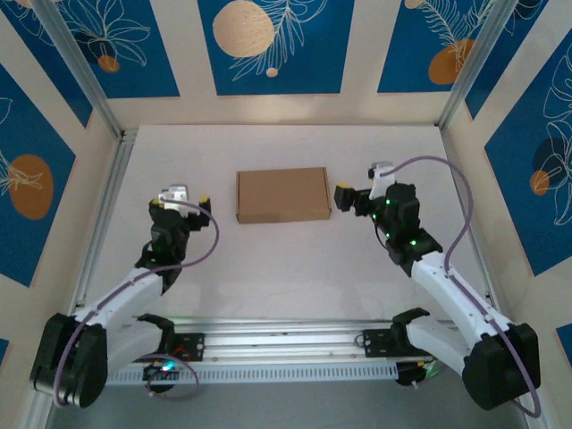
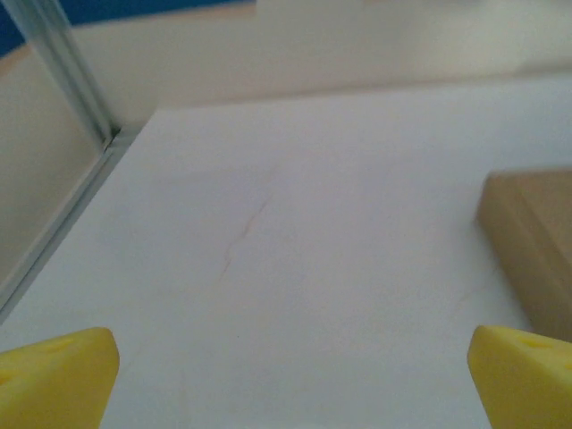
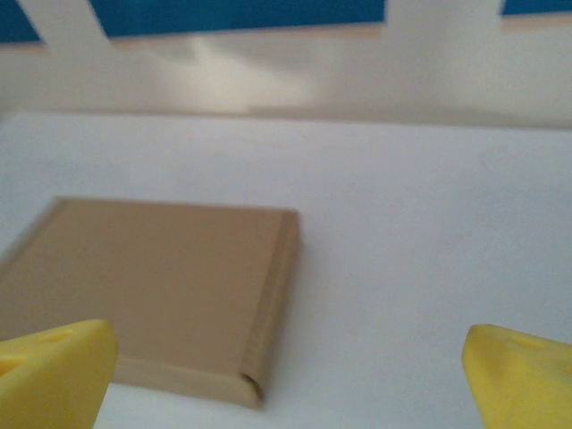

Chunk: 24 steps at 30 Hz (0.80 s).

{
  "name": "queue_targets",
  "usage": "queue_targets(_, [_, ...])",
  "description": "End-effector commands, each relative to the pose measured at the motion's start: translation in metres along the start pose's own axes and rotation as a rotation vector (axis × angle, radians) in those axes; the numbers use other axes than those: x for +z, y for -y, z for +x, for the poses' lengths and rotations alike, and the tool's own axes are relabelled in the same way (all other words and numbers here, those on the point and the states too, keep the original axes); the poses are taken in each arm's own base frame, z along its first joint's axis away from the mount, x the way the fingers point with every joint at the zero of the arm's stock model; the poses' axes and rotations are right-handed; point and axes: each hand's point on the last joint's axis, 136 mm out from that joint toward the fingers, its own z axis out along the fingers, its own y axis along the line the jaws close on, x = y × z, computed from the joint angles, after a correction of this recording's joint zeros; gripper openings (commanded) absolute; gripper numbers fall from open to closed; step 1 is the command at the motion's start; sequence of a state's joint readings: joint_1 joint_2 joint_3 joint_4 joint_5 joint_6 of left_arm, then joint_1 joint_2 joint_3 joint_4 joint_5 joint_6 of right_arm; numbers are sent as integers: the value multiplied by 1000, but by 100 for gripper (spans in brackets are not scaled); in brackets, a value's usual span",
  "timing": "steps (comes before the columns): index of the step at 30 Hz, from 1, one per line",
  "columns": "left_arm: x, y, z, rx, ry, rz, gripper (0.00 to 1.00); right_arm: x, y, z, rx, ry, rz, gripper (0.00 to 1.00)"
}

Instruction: Fold the paper box

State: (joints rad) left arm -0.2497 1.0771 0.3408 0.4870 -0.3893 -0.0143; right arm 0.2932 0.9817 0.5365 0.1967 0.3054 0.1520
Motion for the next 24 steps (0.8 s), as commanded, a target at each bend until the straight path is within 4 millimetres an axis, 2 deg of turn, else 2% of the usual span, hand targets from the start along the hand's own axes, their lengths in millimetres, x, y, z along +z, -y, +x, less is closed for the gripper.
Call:
queue_targets(1, [20, -11, 18, 8, -44, -20, 100, 5, 31, -13, -65, 131, 125, 99])
queue_targets(3, [34, -27, 26, -20, -70, -109, 100, 19, 49, 4, -47, 83, 192, 100])
queue_targets(5, [44, -24, 17, -19, -2, -96, 100, 32, 60, 19, -44, 86, 196, 99])
queue_targets(6, [49, -24, 14, -8, 9, -101, 100, 36, 66, 19, -29, 125, 188, 99])
queue_targets(8, [58, -22, 27, -10, 10, -89, 100, 41, 64, 11, -9, 139, 114, 99])
queue_targets(9, [60, -7, 29, 12, 16, -3, 100, 41, 69, 5, 40, 212, 88, 99])
queue_targets(10, [61, 5, 40, 43, -7, 63, 100, 43, 74, 5, 85, 247, 74, 99])
queue_targets(11, [61, 10, 33, 57, 69, 84, 100, 48, 78, 12, 112, 233, 70, 99])
queue_targets(13, [60, 8, 37, 45, 8, 84, 100, 53, 87, 16, 122, 222, 150, 99])
queue_targets(14, [64, 8, 36, 45, 17, 77, 100, 51, 89, 13, 115, 224, 182, 99])
queue_targets(17, [67, 5, 37, 27, 1, 77, 100, 47, 74, 1, -10, 96, 192, 99])
queue_targets(19, [66, 6, 37, 34, 2, 85, 100, 45, 69, 0, -70, 37, 197, 99])
queue_targets(20, [66, 6, 36, 34, 9, 85, 100, 46, 72, 7, -84, 18, 202, 99])
queue_targets(22, [67, 7, 37, 32, 2, 87, 100, 44, 92, 28, -37, -22, 255, 99])
queue_targets(24, [67, 7, 37, 31, 1, 88, 100, 42, 111, 45, 106, -5, 254, 99])
